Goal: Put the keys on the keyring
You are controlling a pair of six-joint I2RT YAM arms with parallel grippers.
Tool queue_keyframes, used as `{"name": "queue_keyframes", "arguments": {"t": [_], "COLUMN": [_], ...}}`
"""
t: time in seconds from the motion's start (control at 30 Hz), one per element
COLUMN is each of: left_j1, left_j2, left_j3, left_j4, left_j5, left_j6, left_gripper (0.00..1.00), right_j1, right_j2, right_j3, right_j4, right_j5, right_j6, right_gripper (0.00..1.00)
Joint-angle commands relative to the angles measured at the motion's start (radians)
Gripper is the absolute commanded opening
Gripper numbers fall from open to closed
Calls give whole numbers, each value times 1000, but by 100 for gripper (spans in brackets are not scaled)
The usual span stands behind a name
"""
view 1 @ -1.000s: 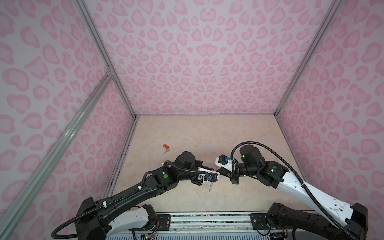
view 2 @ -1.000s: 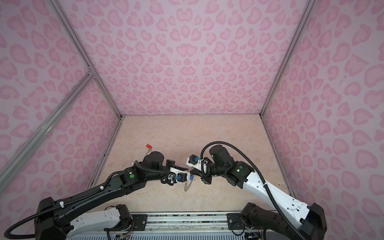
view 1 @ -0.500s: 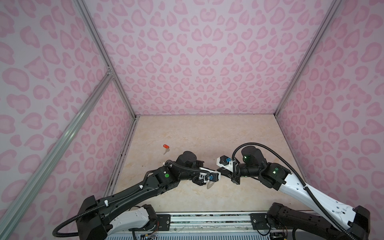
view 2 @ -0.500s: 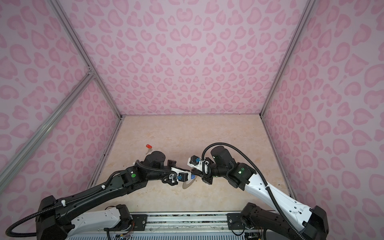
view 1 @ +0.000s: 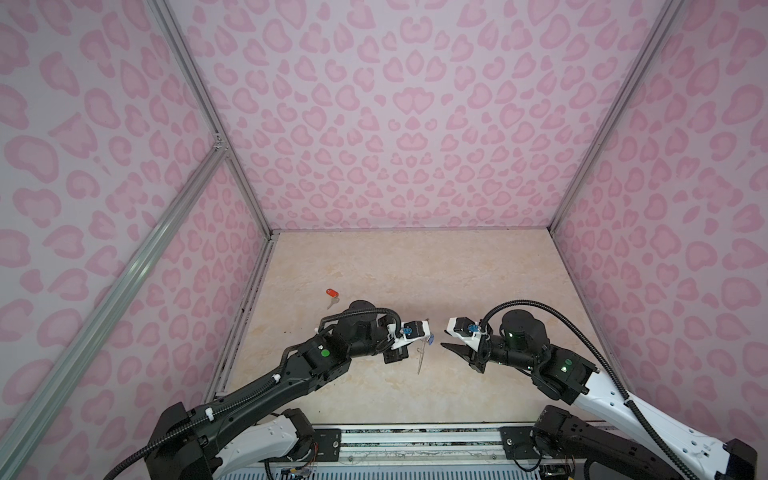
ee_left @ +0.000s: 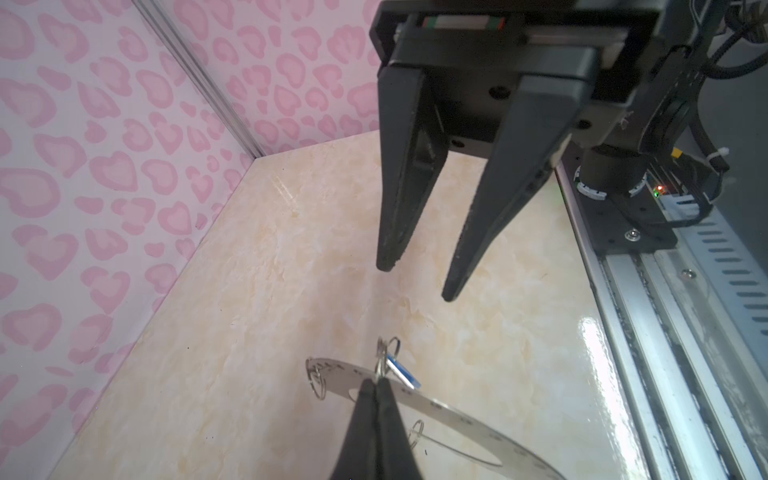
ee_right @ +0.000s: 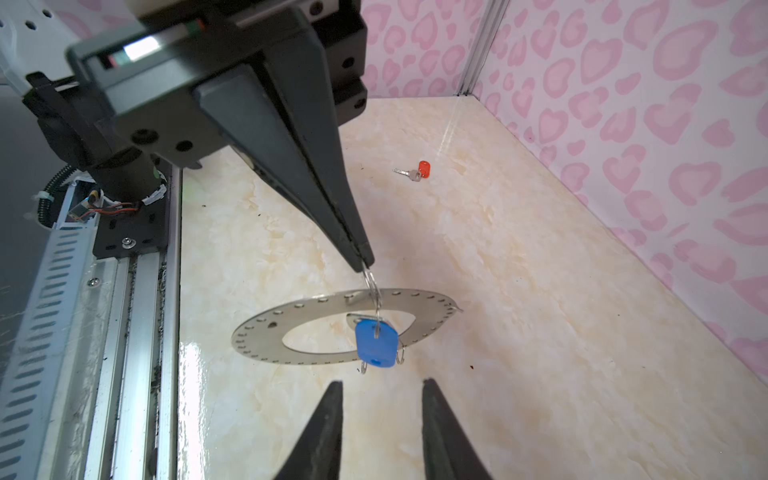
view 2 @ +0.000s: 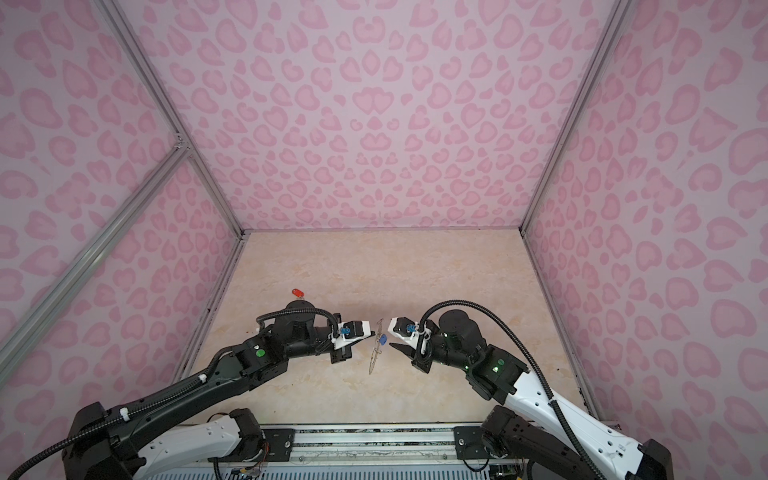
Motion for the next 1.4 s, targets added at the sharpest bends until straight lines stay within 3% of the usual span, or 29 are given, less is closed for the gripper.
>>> {"name": "queue_keyframes", "arguments": {"t": [0.0,0.2,0.4,0.53,0.77,1.37], "left_j1": [7,19,20,20,20,21], "left_j2": [-15,-18,-27,-32,-31,-26], "left_j3": [-15,-36,-63,-62,-53,-47], "left_j4": [145,258,325,319,304,282], "left_j5": [28,27,48,69,83,117], "left_j6": [-93,-163,-158,-134,-108,-81], "left_gripper": [3,3,3,3,3,3], "right_j1": [12,16,2,-33,-46,-50], "right_j2": [8,7,-12,-1,89,103], "right_j3": [5,1,3,32,119,116], "right_j4": [80,144,170,161,79,69], "right_j5": [34,39,16,-52,-178,-180], "right_j6": [14,-7,-3,0,-8,-10], "right_gripper": [32,31,29,23,23,17]}}
